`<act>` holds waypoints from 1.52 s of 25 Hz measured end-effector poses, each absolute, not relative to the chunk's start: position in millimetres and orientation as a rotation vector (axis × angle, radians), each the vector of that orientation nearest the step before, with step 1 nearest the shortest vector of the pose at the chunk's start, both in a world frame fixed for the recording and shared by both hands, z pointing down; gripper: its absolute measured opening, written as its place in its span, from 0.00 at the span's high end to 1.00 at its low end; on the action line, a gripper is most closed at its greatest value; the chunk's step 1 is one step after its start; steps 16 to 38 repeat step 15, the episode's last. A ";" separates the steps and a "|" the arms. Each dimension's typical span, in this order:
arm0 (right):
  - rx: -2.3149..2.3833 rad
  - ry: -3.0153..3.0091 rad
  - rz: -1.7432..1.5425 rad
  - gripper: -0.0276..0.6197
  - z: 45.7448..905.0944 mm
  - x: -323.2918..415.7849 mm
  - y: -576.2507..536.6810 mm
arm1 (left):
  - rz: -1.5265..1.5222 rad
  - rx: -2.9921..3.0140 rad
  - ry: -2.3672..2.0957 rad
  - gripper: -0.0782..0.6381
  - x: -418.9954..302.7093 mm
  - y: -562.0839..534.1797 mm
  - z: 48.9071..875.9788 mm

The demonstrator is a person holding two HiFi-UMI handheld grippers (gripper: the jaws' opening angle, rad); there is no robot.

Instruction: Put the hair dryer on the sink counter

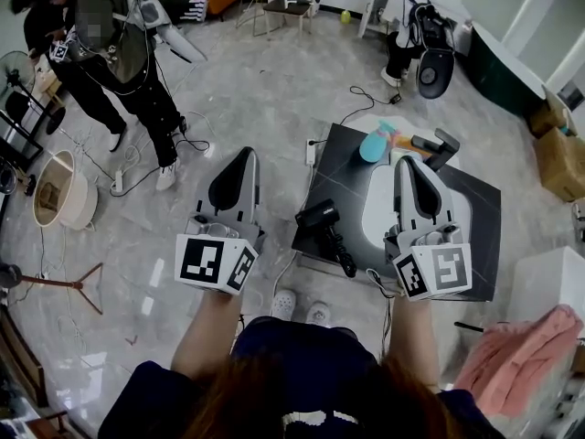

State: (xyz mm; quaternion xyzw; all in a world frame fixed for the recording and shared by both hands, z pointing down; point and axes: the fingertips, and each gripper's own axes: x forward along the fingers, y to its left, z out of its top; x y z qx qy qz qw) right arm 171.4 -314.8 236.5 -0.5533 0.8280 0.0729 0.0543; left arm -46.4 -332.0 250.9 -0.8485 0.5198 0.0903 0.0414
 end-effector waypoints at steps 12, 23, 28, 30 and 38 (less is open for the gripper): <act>-1.696 2.512 0.257 0.93 228.4 175.3 -309.5 | 0.279 -2.581 1.587 0.87 -44.3 -323.4 244.8; -1.689 2.517 0.267 0.93 227.5 173.7 -309.1 | 0.284 -2.578 1.592 0.87 -43.5 -322.3 247.2; -1.689 2.517 0.267 0.93 227.5 173.7 -309.1 | 0.284 -2.578 1.592 0.87 -43.5 -322.3 247.2; -1.689 2.517 0.267 0.93 227.5 173.7 -309.1 | 0.284 -2.578 1.592 0.87 -43.5 -322.3 247.2; -1.689 2.517 0.267 0.93 227.5 173.7 -309.1 | 0.284 -2.578 1.592 0.87 -43.5 -322.3 247.2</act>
